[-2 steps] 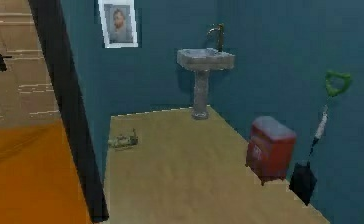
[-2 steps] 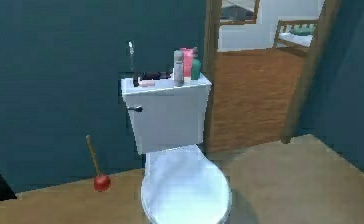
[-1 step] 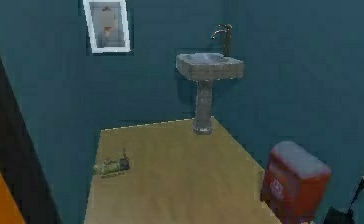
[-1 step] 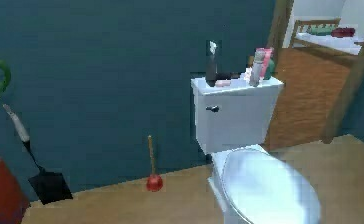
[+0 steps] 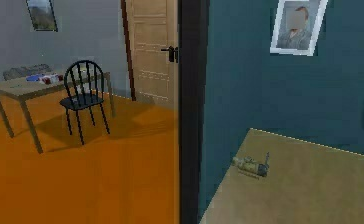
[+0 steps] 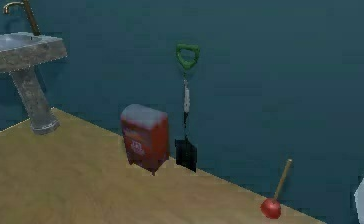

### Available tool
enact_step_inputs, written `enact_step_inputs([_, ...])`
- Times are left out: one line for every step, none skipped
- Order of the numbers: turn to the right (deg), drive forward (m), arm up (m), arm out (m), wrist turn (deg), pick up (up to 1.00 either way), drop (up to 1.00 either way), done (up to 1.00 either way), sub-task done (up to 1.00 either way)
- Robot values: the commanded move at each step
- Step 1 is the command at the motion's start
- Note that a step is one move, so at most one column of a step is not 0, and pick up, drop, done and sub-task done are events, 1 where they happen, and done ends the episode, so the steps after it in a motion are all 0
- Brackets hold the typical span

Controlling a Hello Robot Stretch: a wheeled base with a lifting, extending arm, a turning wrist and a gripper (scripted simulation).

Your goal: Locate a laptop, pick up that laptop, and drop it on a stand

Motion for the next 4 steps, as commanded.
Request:
enact_step_inputs([0.0,0.30,0.00,0.00,0.0,0.00,0.00,0.00,0.00])
enact_step_inputs([-45.0,0.00,0.00,0.00,0.0,0.00,0.00,0.00,0.00])
enact_step_inputs([-18.0,0.00,0.00,0.00,0.0,0.00,0.00,0.00,0.00])
enact_step_inputs([0.0,1.00,0.00,0.00,0.0,0.00,0.00,0.00,0.00])
